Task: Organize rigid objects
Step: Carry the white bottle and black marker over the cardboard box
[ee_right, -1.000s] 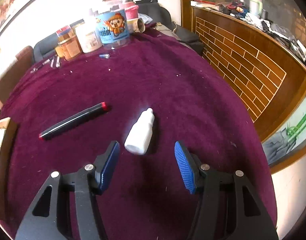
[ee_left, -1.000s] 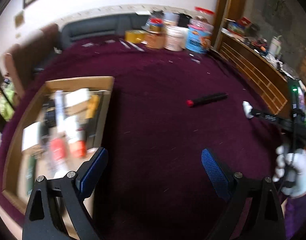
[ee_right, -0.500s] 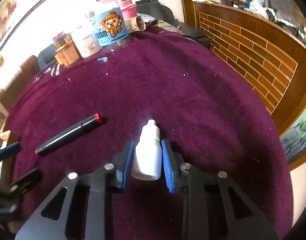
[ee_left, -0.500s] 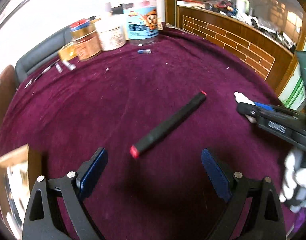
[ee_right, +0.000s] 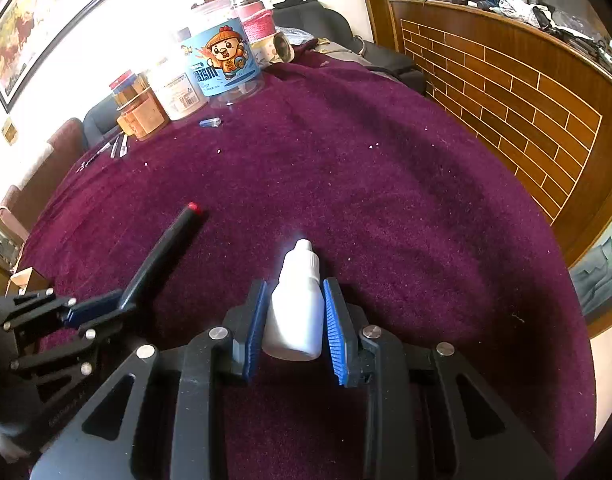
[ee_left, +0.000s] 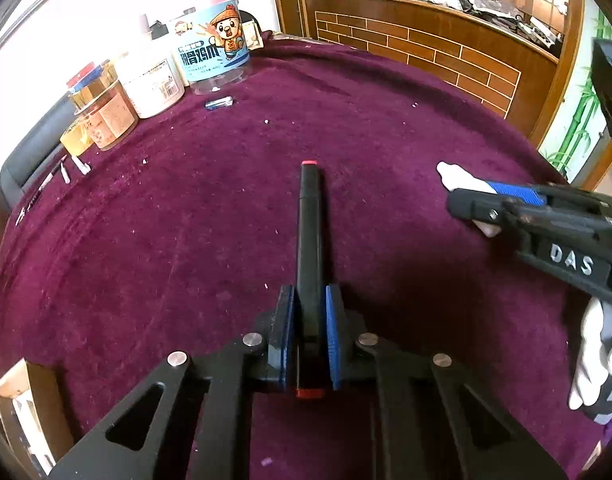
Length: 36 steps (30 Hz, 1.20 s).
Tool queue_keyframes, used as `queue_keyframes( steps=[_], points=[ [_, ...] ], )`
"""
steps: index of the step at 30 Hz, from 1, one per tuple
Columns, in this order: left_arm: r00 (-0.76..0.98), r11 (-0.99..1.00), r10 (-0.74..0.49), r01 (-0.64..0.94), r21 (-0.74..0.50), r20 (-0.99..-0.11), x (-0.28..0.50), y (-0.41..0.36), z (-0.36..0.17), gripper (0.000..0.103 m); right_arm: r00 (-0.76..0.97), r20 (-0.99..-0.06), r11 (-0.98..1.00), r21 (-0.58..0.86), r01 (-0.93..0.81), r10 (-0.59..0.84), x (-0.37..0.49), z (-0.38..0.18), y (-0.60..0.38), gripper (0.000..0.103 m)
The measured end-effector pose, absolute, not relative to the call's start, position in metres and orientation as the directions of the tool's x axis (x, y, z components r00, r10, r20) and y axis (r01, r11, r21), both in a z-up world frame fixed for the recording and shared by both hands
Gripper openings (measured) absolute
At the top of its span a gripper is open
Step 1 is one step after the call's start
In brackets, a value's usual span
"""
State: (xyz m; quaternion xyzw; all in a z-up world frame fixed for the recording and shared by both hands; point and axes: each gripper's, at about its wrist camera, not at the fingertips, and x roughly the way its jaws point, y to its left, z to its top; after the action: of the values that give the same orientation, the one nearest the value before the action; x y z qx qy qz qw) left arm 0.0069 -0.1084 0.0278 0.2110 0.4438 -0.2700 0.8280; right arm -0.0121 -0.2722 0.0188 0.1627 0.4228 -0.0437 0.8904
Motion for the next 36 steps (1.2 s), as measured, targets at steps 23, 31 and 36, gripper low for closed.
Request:
queue_keyframes(
  steps=[23, 31, 36],
  points=[
    [0.700, 0.922, -0.377, 0.223, -0.316, -0.606, -0.118, 0.181, 0.126, 0.012, 0.668, -0.660, 0.908, 0.416, -0.055, 0.343, -0.047, 0.059, -0.185, 0.024],
    [0.728, 0.942, -0.258, 0.043, -0.333, -0.635, -0.142, 0.253, 0.087, 0.012, 0.493, -0.654, 0.818, 0.476, -0.322, 0.574, -0.052, 0.072, -0.041, 0.024],
    [0.715, 0.964, -0.139, -0.062, -0.260, -0.685, -0.141, 0.272, 0.060, 0.012, 0.383, -0.700, 0.790, 0.456, -0.410, 0.603, -0.059, 0.056, 0.041, 0.024]
  ],
)
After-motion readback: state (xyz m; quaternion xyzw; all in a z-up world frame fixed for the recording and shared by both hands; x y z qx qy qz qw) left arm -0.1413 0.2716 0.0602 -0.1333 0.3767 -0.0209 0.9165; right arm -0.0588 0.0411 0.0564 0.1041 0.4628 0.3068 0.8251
